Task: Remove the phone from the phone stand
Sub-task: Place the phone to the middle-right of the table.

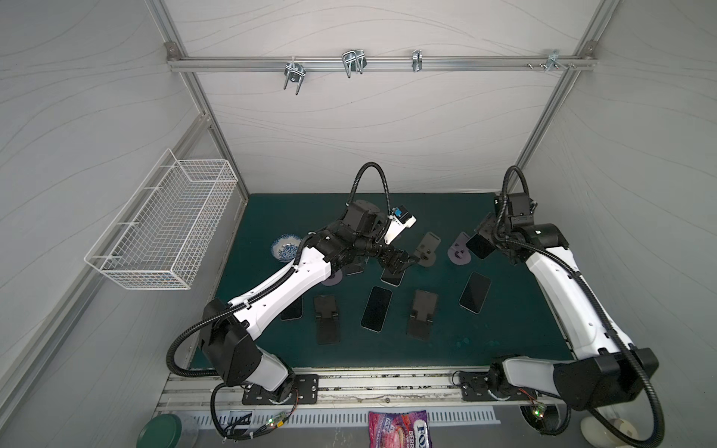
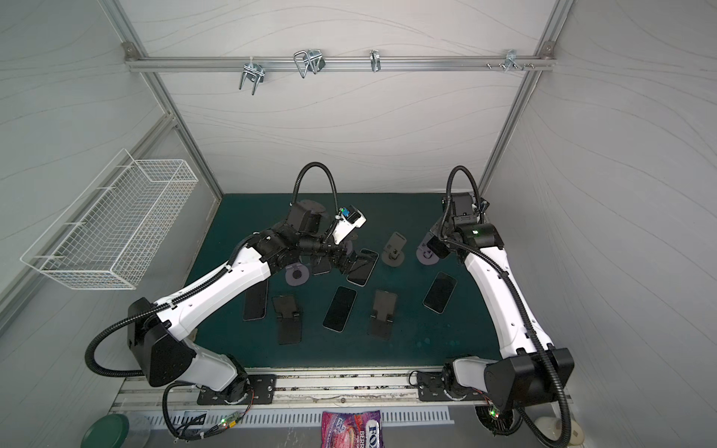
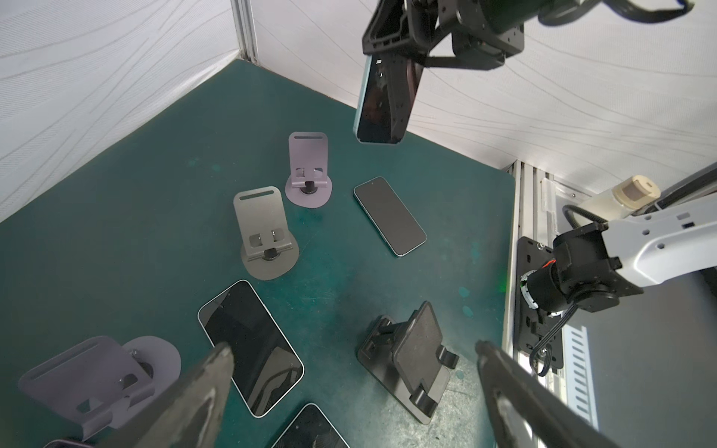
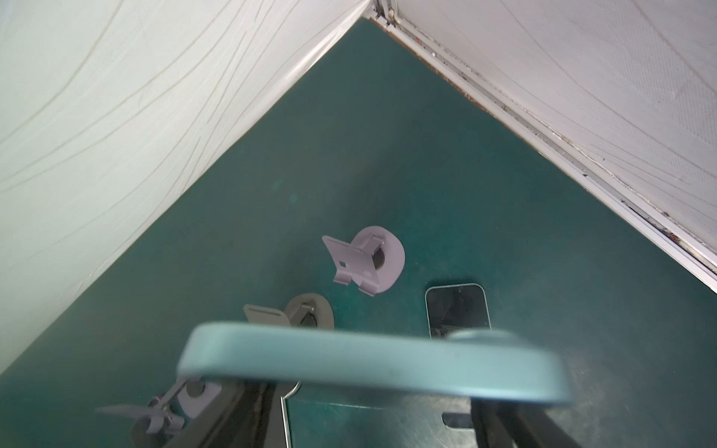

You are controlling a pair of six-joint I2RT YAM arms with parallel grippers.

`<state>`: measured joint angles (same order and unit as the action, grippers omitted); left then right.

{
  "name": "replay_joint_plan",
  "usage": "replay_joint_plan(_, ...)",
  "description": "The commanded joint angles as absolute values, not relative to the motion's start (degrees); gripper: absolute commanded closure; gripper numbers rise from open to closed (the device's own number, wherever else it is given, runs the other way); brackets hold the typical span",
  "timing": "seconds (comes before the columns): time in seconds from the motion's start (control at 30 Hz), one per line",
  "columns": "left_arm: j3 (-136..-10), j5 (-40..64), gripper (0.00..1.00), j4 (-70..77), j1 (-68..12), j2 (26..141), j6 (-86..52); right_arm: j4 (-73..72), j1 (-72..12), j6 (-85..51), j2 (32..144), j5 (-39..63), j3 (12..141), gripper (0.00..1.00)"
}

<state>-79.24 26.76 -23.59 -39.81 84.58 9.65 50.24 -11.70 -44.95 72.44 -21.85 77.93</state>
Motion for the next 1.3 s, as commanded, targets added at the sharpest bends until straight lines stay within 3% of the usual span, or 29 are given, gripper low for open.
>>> replay_joint_plan(0.0,-79.9,26.2,0.01,-23.5,-40.0,82.3,9.6,54.5,-10.8,-43.7,70.2,-19.4,78.1,0.41)
replay_joint_plan(0.6,-79.5,26.9,0.01,-23.1,-40.0,82.7,10.3,62.3,-9.5,-34.6,69.3,-0.2,68.4,0.41)
replay_joint_plan(0.97,-78.1,26.5,0.01,-23.6,-40.1,81.3,10.2,56.0,-11.9,-27.4,79.5,6.9,65.4,0.39)
replay_joint_plan(1.27,-77.6,25.4,0.01,-25.0,-40.0,80.0,11.4,55.1,-11.8,-23.3,86.8,5.9,68.7,0.37)
